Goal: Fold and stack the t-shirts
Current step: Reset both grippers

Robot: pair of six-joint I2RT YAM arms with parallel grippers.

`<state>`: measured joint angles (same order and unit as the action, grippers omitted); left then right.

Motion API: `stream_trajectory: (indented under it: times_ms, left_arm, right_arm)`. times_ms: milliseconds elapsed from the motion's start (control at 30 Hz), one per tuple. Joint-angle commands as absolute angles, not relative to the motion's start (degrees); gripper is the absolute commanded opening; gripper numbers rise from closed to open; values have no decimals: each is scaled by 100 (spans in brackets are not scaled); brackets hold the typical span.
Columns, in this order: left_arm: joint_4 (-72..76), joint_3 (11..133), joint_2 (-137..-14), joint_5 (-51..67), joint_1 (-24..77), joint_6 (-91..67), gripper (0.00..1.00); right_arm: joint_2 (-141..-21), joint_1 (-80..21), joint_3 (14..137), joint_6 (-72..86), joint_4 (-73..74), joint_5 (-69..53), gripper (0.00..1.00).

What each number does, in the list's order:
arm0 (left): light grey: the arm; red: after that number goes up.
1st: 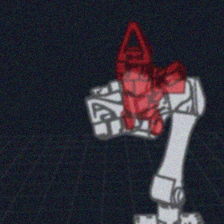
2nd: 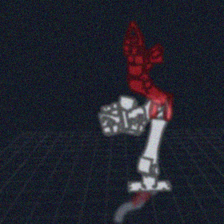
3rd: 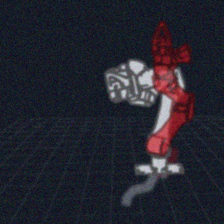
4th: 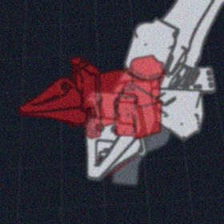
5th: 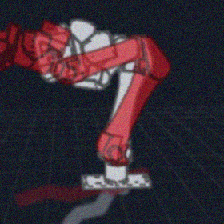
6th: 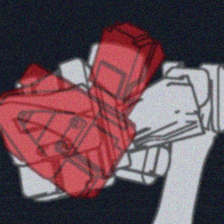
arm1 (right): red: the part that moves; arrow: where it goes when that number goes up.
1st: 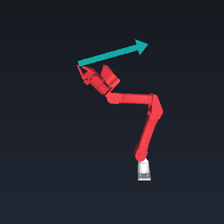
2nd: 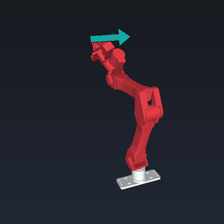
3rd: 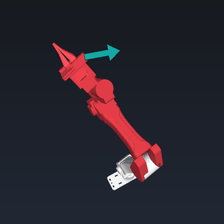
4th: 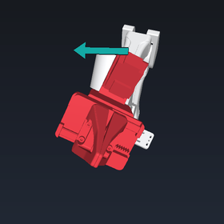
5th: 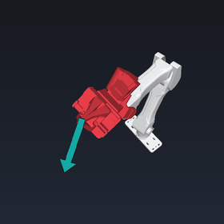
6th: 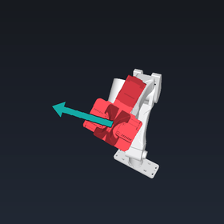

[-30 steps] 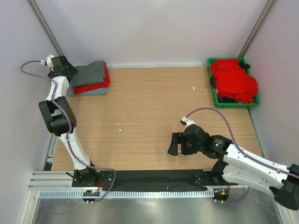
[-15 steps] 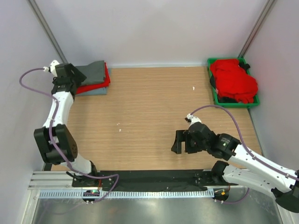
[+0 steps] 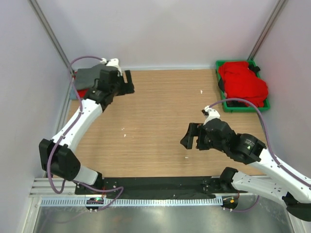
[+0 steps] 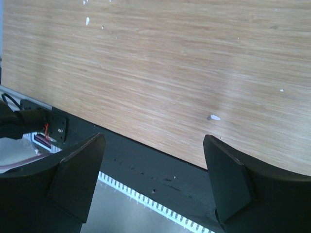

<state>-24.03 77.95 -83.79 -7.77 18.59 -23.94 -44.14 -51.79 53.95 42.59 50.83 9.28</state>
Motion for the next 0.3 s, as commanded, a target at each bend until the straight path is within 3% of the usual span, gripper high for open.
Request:
stream_trajectory:
  times_ms: [0,267]
  left_arm:
    - [-2742,7875,-8025,-1353,2730,-1354,82]
    - [-2708,7561,-7428,-2091,4086,-616,86]
  right_arm:
    - [-4377,-5203,5818,4438,5089,1423,89]
    - [-4544,-5203,5976,4746,4860,1739,90]
